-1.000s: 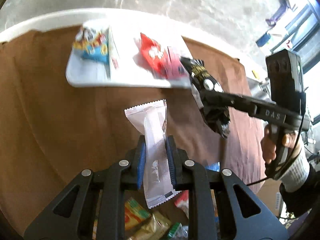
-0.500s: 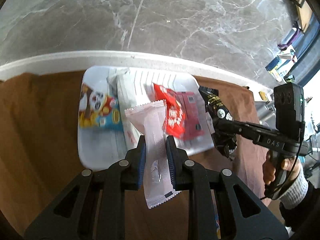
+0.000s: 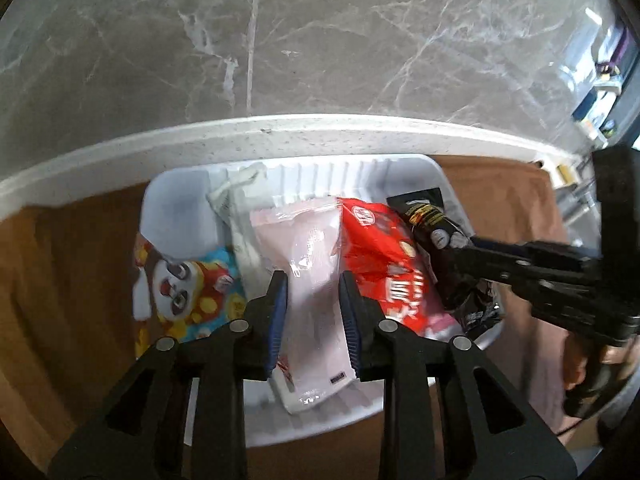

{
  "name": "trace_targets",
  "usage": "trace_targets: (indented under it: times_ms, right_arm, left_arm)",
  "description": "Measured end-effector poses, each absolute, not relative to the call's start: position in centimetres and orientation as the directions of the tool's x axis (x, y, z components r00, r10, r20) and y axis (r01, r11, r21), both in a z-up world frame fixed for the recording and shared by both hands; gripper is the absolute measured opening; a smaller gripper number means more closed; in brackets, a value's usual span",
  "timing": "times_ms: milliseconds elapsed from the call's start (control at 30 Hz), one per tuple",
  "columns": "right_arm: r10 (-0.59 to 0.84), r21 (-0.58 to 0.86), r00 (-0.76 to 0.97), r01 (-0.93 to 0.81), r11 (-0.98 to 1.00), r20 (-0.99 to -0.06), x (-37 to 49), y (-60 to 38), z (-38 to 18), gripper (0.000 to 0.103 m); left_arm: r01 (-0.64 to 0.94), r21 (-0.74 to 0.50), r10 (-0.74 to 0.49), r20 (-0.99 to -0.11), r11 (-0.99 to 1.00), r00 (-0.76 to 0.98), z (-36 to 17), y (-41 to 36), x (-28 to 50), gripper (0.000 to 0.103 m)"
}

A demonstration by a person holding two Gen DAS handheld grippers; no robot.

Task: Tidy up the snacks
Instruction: 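Carry the black-and-gold packet over the tray and open the right tool, then grasp the gold wrapper with the left tool while the right tool grasps the red-white candy packet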

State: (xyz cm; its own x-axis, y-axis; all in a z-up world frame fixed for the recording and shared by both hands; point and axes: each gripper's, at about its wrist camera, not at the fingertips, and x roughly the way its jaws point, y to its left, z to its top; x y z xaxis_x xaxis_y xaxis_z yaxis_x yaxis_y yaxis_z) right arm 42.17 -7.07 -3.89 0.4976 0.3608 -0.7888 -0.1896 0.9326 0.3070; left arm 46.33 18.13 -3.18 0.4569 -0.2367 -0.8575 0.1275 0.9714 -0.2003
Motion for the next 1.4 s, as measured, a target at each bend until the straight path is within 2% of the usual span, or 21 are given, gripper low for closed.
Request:
trace_targets:
  times_ms: [33, 133, 467, 800, 900, 1133, 1400]
  right_arm:
    - [0.348, 0.29, 0.512, -0.191, 0.938, -0.785, 42.1, -7.0, -3.6, 0.043]
    - [0.317, 0.247, 0.552, -0.198, 0.948, -0.772, 41.3, -7.0, -2.3, 0.045]
    - [0.356, 0.252, 0.583, -0.254, 0.934, -0.73, 36.9, -7.1, 2.1, 0.045]
    - [0.405, 0.23, 0.587, -0.352, 0.907, -0.701, 29.9, -7.8, 6.0, 0.047]
    - [0.42, 0.215, 0.579, -0.389, 0.896, -0.699, 27.7, -7.8, 6.2, 0.05]
    - [0.475, 0.199, 0.483, -0.515, 0.833, -0.736, 21.9, -6.3, 3.7, 0.05]
    - [0.446, 0.175, 0.314, -0.621, 0.764, -0.838, 16.7, -1.6, -4.3, 0.05]
  left_arm:
    - [0.13, -0.187, -0.227, -0.852, 0.974, 0.472, -3.1, 18.1, 46.3, 0.031]
    - [0.132, -0.151, -0.197, -0.844, 0.98, 0.499, -2.7, 18.2, 45.9, 0.042]
    - [0.119, -0.144, -0.186, -0.809, 0.982, 0.557, 0.5, 19.2, 41.1, 0.042]
    - [0.19, -0.188, -0.26, -0.826, 0.964, 0.5, 0.8, 18.1, 29.4, 0.042]
    - [0.22, -0.172, -0.258, -0.846, 0.96, 0.466, 0.3, 17.4, 25.3, 0.042]
    - [0.304, -0.164, -0.276, -0.884, 0.938, 0.378, -0.9, 15.0, 17.2, 0.042]
    - [0.35, -0.12, -0.236, -0.92, 0.929, 0.312, -2.9, 13.0, 11.3, 0.042]
